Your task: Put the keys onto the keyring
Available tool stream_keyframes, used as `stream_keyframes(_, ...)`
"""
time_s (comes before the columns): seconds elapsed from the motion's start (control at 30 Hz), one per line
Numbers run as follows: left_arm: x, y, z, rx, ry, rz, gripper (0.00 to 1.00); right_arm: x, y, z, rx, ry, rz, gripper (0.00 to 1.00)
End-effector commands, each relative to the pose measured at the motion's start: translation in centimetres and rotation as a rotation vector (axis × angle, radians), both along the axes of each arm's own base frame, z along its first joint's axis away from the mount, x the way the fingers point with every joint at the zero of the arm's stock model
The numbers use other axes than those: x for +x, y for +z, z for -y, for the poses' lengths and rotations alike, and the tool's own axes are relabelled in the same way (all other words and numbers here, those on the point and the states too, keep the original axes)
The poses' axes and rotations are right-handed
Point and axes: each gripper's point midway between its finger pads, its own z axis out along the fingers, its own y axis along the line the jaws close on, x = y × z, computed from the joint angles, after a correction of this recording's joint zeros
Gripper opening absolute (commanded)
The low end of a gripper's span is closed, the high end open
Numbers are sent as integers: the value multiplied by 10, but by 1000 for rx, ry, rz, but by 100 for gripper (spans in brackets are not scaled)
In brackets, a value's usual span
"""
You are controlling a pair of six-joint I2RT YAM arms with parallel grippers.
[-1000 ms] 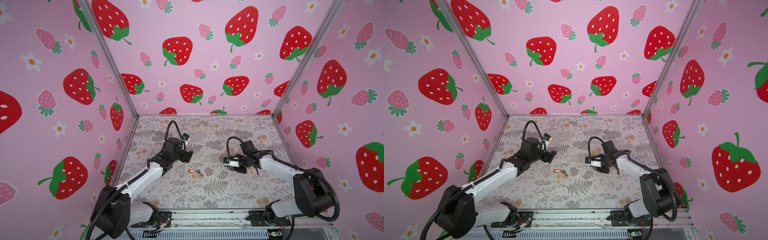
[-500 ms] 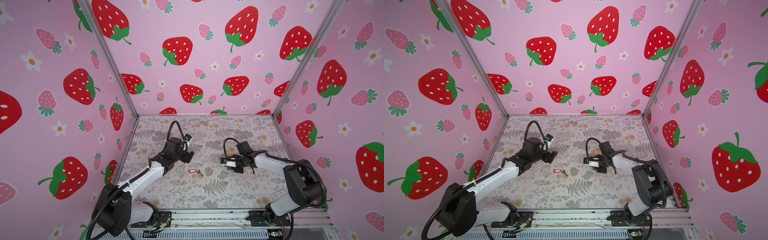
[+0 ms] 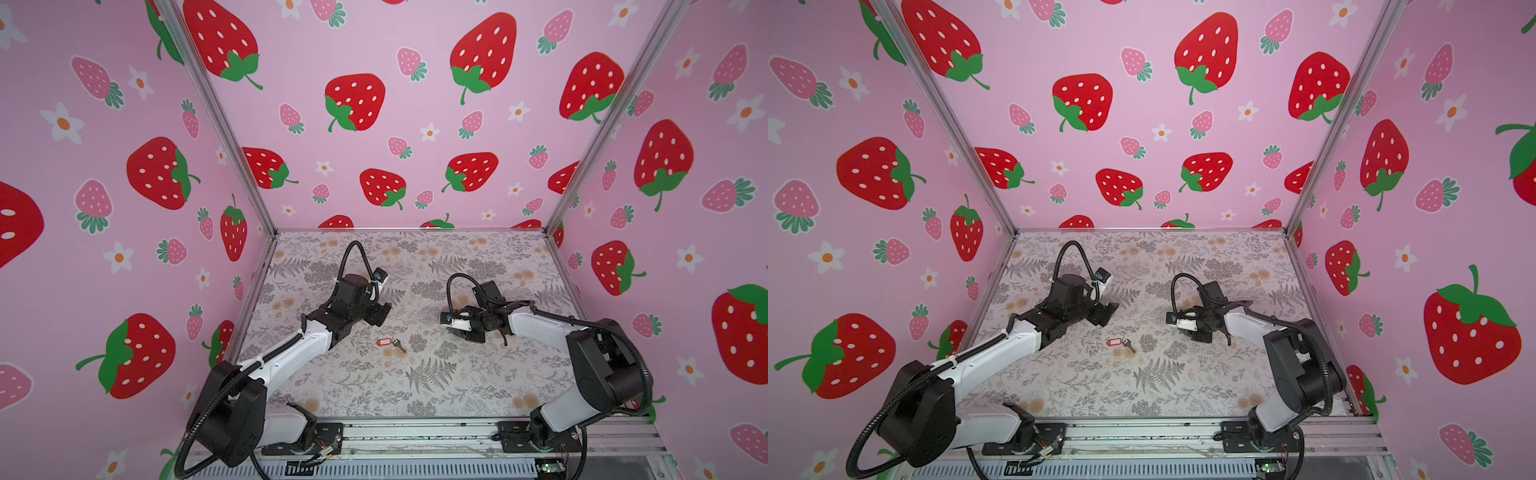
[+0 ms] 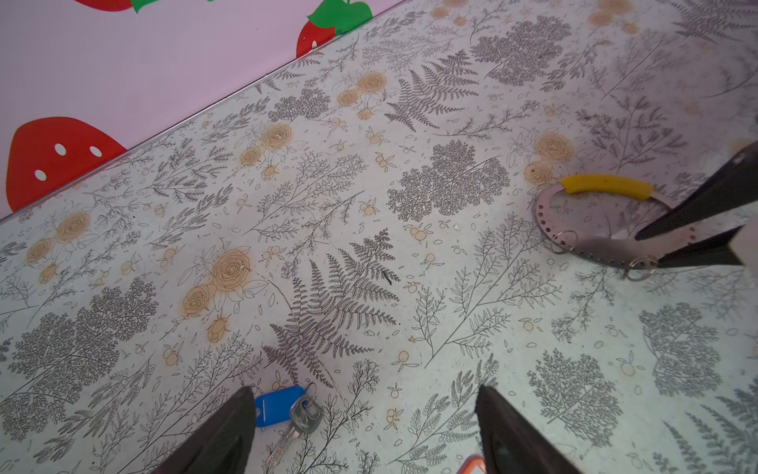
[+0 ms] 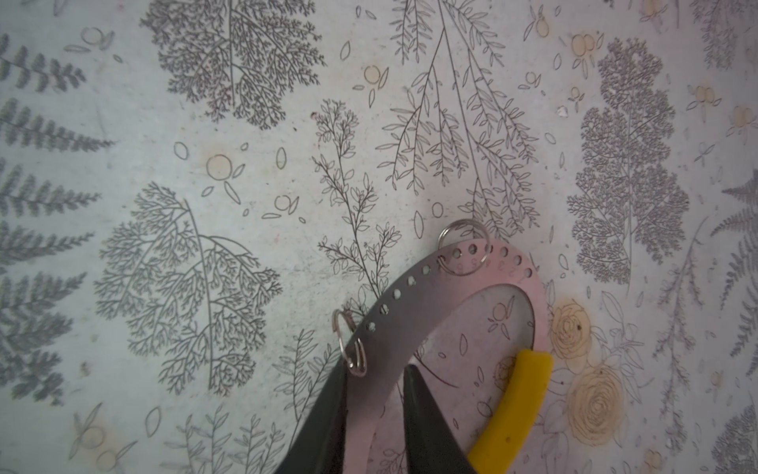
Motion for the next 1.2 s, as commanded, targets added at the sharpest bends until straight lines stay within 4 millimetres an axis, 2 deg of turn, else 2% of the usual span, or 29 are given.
stream_keyframes(0.0, 9, 17, 7, 2, -8, 46, 86, -8, -4, -5, 9, 33, -27, 27)
stream_keyframes(0.47, 5, 19, 12, 4, -27, 57, 86, -14, -13, -4, -7, 47, -53, 17)
stream_keyframes(0.8, 1, 20, 18, -3, -60, 67, 86, -13, -8, -5, -3, 51, -41, 9)
stream_keyframes(1.0, -11, 23, 30, -38, -151, 97, 86, -12, 5, -5, 2, 55, -17, 8)
stream_keyframes(1.17, -35, 23, 58, -70, -342, 114, 82, -9, 41, -15, 71, 79, 38, 8)
